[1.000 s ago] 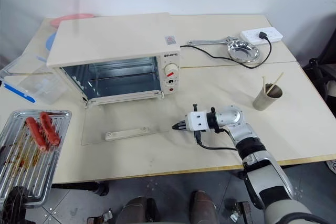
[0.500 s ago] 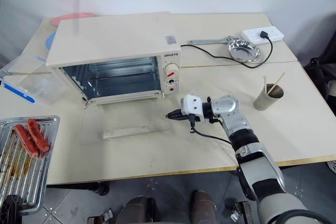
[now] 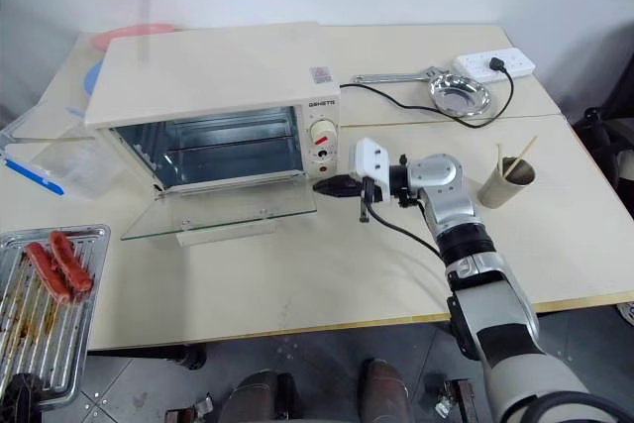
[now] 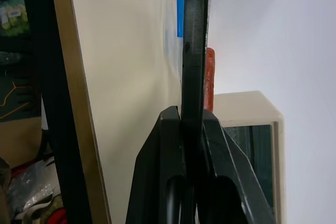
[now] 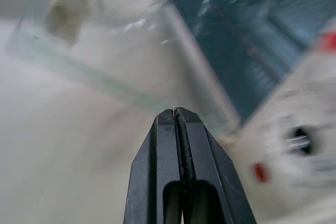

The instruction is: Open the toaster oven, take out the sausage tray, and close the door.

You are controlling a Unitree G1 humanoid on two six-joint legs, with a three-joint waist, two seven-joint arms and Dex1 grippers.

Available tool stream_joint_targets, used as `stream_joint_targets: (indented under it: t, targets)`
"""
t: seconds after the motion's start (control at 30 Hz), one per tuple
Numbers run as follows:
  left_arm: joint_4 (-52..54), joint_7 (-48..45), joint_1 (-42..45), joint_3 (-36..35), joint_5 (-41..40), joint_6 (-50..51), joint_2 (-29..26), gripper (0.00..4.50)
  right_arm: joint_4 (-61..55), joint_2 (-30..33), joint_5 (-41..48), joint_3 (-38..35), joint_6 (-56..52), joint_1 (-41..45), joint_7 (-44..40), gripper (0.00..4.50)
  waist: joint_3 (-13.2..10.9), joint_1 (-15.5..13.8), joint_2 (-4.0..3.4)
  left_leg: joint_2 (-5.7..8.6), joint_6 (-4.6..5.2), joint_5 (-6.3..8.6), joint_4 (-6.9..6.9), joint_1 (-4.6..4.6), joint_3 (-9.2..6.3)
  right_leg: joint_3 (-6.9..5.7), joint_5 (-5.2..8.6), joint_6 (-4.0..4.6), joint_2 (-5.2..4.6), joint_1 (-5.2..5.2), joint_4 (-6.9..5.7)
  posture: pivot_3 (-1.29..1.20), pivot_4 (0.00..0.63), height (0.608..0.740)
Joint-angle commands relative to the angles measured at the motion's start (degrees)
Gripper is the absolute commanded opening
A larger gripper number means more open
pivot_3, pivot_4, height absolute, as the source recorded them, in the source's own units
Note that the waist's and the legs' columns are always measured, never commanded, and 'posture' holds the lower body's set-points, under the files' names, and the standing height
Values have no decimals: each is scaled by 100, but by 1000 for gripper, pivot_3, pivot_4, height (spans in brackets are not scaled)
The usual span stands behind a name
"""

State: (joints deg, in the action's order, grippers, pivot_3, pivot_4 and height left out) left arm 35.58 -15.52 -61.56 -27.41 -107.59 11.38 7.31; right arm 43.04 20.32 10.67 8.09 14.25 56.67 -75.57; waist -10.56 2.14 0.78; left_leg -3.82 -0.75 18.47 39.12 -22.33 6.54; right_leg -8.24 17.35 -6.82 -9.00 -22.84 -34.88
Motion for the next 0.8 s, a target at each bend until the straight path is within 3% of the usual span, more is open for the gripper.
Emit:
stream_joint_targets:
  t: [0.03, 0.23, 0.53, 0.8]
  targets:
    - [122, -5, 80, -29, 29, 25, 194, 0, -262, -31, 237, -254, -248, 283, 29, 44, 0, -6, 1, -3, -2, 1, 0, 0, 0, 1, 0, 0, 3, -1, 0, 0, 150, 740]
    - [50, 87, 284, -28, 69, 86, 50, 0, -572, 76, 230, -269, -505, 212, -66, 44, 0, -37, 1, -7, 0, 9, 0, 0, 14, 15, 0, -1, 9, -7, 4, 0, 150, 740]
    - [-103, 73, 407, -156, 31, 179, -59, 0, -746, 653, -392, 198, 46, -713, -454, 44, 2, -20, 4, -5, 9, 19, 3, 3, 40, 46, -3, -5, 13, -16, 8, 0, 150, 740]
    - [-296, 79, 547, -268, 9, 313, -169, 0, -1198, 156, 96, 99, -644, -543, -316, 44, 2, 47, 4, -8, -3, 19, 3, 7, 37, 86, -3, -5, 35, -52, -23, 0, 150, 740]
